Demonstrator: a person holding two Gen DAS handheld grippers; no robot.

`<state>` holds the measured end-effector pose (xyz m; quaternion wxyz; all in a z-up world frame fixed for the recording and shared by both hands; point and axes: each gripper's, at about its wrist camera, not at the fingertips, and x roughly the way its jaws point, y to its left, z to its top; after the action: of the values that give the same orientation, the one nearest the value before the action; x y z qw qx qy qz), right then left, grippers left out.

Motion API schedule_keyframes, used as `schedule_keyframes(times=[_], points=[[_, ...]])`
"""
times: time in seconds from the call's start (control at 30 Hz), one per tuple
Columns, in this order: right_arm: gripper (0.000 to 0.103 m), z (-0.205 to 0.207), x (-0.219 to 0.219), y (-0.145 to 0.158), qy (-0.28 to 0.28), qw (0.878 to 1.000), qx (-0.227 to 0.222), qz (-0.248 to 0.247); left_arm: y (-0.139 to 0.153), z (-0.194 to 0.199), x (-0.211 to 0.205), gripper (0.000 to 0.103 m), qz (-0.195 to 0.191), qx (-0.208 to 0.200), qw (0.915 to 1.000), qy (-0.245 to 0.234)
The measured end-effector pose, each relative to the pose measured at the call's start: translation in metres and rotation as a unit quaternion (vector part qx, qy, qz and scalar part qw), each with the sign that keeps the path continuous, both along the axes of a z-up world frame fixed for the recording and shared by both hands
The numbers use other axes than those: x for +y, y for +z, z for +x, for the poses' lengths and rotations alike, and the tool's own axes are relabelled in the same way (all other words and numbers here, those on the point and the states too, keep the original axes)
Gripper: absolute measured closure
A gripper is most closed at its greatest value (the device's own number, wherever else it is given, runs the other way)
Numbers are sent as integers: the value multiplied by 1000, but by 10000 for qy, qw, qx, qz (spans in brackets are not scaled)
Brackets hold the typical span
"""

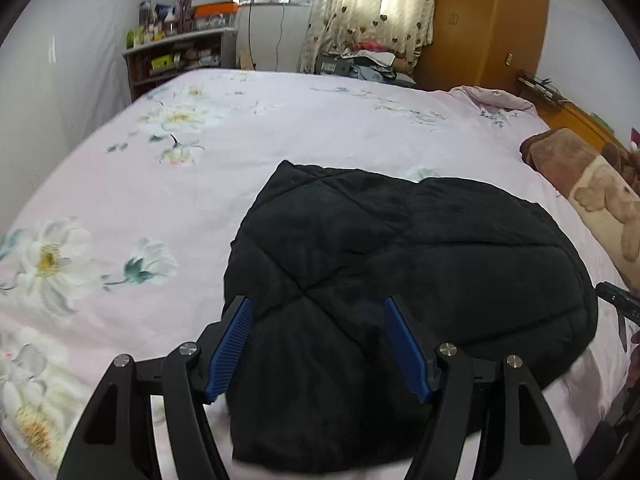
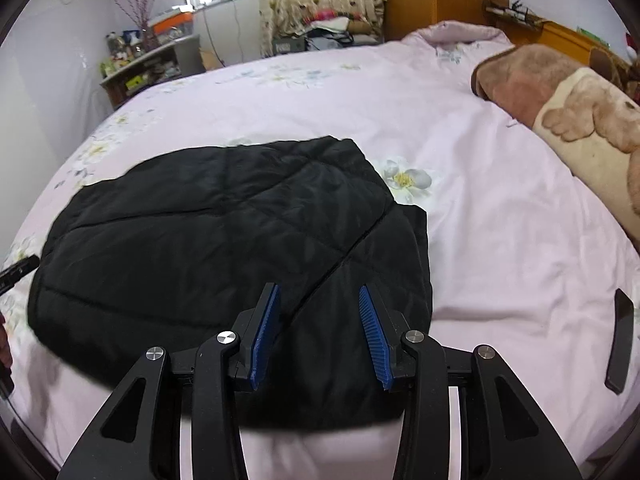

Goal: Fold large clothes

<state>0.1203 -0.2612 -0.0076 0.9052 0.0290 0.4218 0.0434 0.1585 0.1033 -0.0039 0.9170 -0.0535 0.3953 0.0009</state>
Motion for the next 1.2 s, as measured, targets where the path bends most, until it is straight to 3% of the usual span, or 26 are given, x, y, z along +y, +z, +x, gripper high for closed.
schedule_keyframes(times=[0.1, 0.2, 0.3, 0.63, 0.8, 1.13, 1.2], points=[[61, -19, 4, -2, 86, 9999, 20, -51, -6, -17, 0, 33, -23, 51, 10000, 41], [61, -24, 3, -22, 44, 9995, 315, -4, -33, -18, 0, 33, -96, 482, 9986, 172], [61, -18, 3, -43, 33, 9976, 693, -52, -45, -19, 0, 32, -185, 626, 9976, 229], [61, -53, 14, 4, 191, 9994, 270, 133, 8, -54, -28, 33, -10, 297, 9995, 52], [54, -80, 24, 21, 361, 9989, 132, 281, 29, -83, -42, 33, -34, 91, 9999, -77], [53, -110, 34, 34, 454, 9975, 60, 535, 40, -107, -54, 32, -116, 31, 9997, -216], [49, -112, 36, 36, 498, 9975, 19, 506, 41, -108, -57, 32, -100, 36, 9997, -237]])
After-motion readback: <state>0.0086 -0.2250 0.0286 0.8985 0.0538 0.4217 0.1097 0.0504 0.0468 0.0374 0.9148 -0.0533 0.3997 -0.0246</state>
